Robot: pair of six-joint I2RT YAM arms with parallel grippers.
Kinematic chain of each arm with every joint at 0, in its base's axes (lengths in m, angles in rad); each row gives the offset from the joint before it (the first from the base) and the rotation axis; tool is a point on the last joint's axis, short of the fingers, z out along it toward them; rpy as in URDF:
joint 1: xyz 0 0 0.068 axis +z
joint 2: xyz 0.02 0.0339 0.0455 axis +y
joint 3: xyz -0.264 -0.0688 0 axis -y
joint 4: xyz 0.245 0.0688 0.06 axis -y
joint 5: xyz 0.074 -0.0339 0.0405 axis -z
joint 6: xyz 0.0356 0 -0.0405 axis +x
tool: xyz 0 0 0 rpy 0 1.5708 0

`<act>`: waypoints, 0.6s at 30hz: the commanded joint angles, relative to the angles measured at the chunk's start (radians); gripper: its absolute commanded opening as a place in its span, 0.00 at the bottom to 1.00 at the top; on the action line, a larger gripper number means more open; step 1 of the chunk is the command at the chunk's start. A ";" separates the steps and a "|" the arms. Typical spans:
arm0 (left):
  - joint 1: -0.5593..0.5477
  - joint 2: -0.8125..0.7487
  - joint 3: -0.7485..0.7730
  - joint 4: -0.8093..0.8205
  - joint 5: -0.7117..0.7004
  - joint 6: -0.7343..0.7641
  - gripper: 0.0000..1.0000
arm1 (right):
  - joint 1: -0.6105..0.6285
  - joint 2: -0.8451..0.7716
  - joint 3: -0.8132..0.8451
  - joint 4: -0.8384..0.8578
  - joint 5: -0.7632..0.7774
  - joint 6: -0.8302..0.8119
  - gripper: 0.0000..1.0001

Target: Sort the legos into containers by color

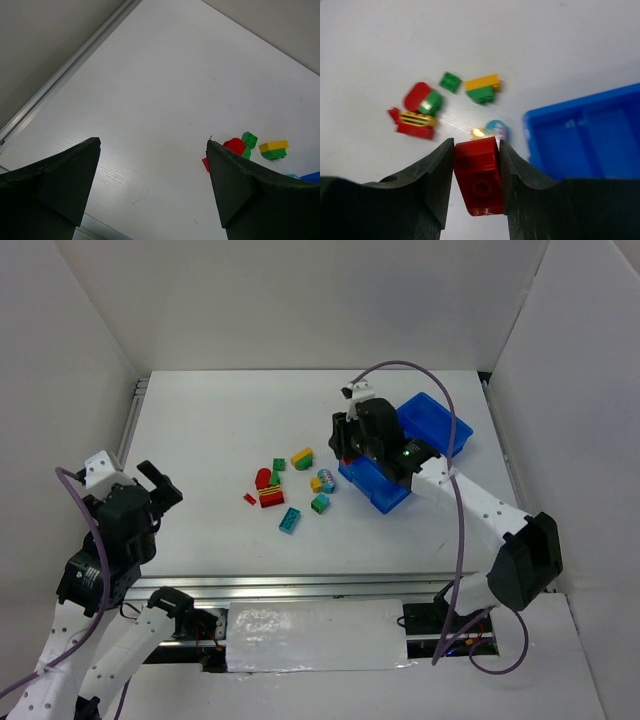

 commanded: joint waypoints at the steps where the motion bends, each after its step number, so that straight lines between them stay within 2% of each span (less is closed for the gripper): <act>1: -0.005 0.003 -0.002 0.046 -0.006 0.033 1.00 | -0.059 0.096 0.047 -0.114 0.063 -0.175 0.00; 6: -0.005 0.023 -0.005 0.054 0.008 0.039 0.99 | -0.139 0.243 0.097 -0.174 0.116 -0.198 0.00; 17: -0.007 0.054 -0.007 0.068 0.051 0.062 1.00 | -0.210 0.229 0.032 -0.121 0.053 -0.191 0.00; 18: -0.007 0.052 -0.007 0.068 0.054 0.062 0.99 | -0.213 0.235 0.032 -0.124 0.051 -0.191 0.04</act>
